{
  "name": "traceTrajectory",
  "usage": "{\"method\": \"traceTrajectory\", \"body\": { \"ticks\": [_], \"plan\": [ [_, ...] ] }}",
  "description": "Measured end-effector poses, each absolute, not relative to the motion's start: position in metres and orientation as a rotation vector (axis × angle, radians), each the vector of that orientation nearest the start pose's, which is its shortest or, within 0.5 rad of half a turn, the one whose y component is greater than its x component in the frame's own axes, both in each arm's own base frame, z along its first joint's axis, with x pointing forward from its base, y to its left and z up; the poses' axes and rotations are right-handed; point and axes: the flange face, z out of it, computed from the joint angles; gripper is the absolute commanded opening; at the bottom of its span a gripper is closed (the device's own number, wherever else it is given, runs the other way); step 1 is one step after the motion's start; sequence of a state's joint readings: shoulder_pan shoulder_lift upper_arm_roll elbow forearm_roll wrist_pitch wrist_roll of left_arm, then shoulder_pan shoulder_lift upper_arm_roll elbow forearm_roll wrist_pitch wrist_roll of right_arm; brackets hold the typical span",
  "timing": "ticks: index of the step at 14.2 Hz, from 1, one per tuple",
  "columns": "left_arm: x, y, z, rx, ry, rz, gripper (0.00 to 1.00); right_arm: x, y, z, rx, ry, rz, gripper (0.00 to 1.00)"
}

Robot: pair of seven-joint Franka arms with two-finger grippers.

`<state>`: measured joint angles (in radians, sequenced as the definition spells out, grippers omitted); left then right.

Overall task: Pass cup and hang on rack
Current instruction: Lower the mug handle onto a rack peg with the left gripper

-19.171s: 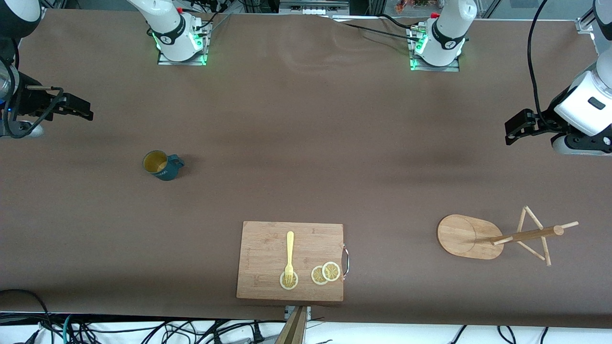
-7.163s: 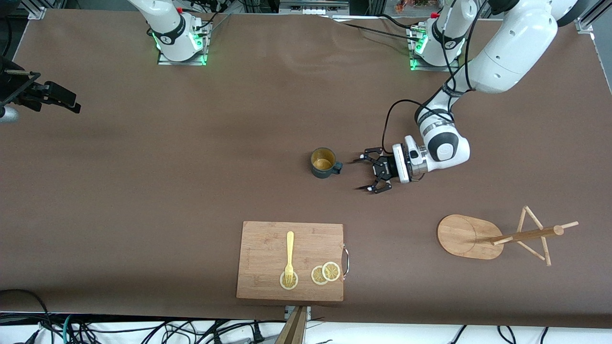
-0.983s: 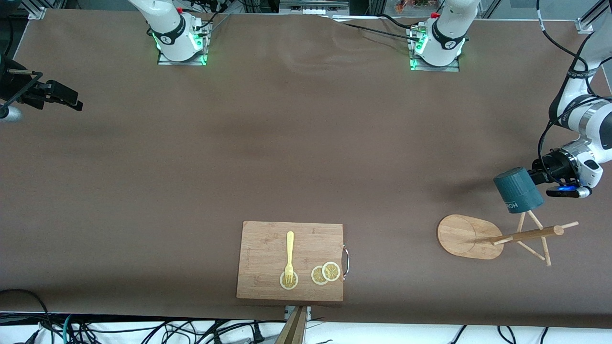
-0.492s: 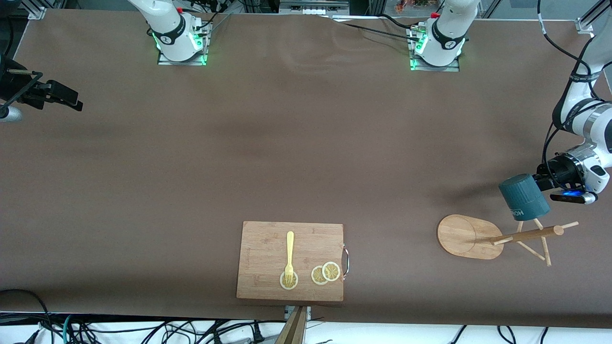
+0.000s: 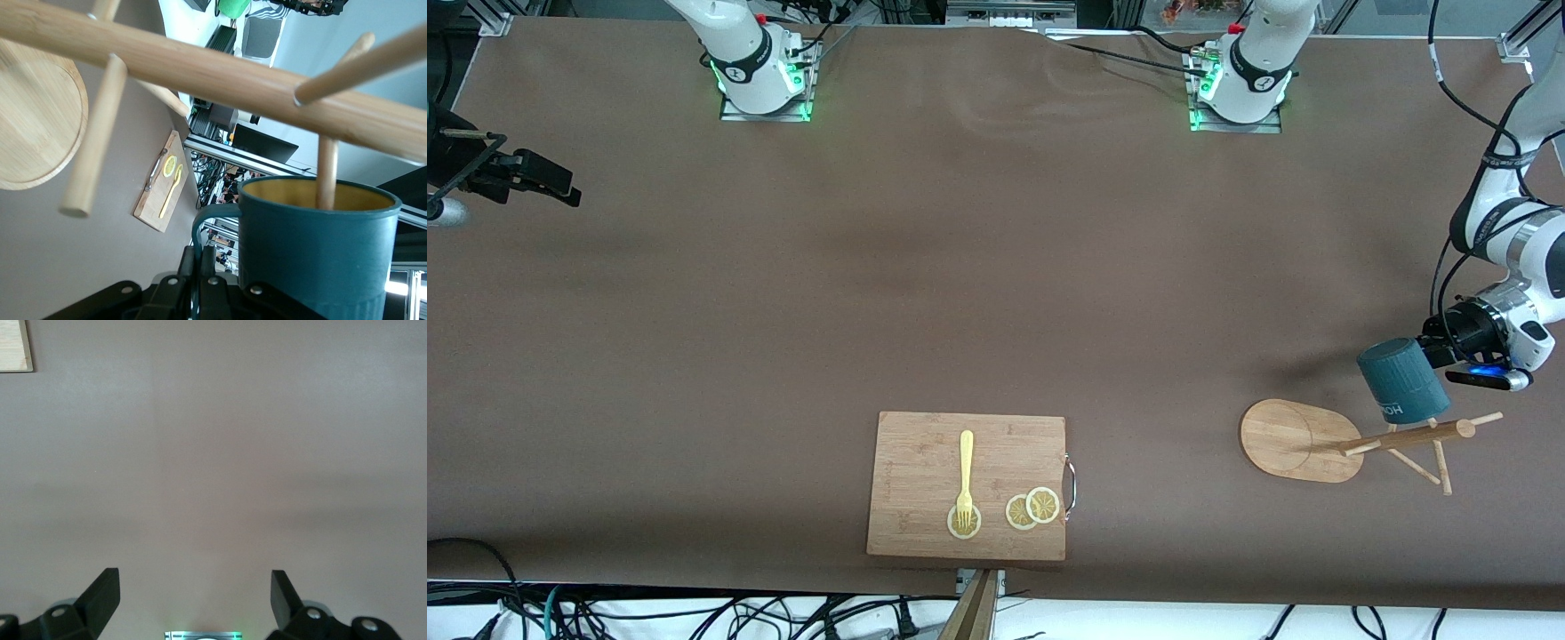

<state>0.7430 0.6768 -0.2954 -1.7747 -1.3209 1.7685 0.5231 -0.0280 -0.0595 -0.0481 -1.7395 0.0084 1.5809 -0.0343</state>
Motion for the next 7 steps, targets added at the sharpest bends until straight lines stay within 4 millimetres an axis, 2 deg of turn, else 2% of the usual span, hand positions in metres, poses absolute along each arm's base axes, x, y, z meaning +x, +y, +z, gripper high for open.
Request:
{"method": "traceTrajectory", "body": {
  "ticks": [7],
  "plan": [
    [0.599, 0.220, 0.204, 1.568, 0.651, 0.108, 0.00, 0.530, -0.040, 0.578, -3.120, 0.065, 0.154, 1.00]
  ]
}}
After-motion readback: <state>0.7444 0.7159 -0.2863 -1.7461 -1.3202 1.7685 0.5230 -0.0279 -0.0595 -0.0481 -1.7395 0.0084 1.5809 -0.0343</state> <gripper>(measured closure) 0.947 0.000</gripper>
